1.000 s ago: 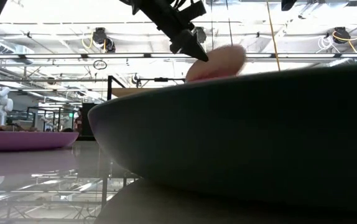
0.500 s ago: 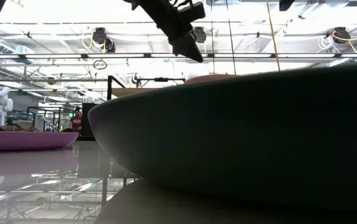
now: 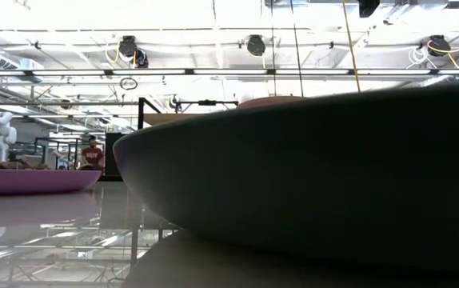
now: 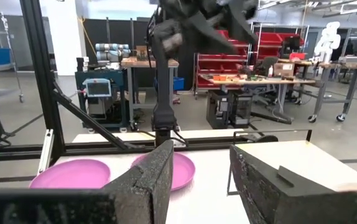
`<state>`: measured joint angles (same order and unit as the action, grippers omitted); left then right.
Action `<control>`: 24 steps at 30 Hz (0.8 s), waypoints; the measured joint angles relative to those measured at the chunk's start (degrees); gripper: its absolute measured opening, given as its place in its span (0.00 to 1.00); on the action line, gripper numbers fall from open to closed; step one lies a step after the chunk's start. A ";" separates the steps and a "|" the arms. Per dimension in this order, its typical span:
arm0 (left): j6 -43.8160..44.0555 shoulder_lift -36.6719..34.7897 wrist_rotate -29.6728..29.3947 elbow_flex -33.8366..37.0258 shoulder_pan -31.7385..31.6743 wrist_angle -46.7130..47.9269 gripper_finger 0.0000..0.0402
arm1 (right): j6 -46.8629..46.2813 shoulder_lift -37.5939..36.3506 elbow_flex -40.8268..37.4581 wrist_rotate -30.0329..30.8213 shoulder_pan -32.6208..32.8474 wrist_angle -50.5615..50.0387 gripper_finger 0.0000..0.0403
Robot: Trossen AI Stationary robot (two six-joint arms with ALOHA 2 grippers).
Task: Place and stack plates onto a shelf
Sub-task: Stack the pink plate on top of the light orange plate on the shelf
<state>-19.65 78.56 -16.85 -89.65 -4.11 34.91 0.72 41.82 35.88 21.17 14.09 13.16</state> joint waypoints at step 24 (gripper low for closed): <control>12.62 -39.99 -2.74 60.38 8.39 -48.43 0.39 | 1.55 1.53 4.95 -0.24 -0.71 8.55 0.35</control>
<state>-7.03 38.57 -19.59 -29.27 4.27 -13.52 2.27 43.36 40.82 20.92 13.38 21.71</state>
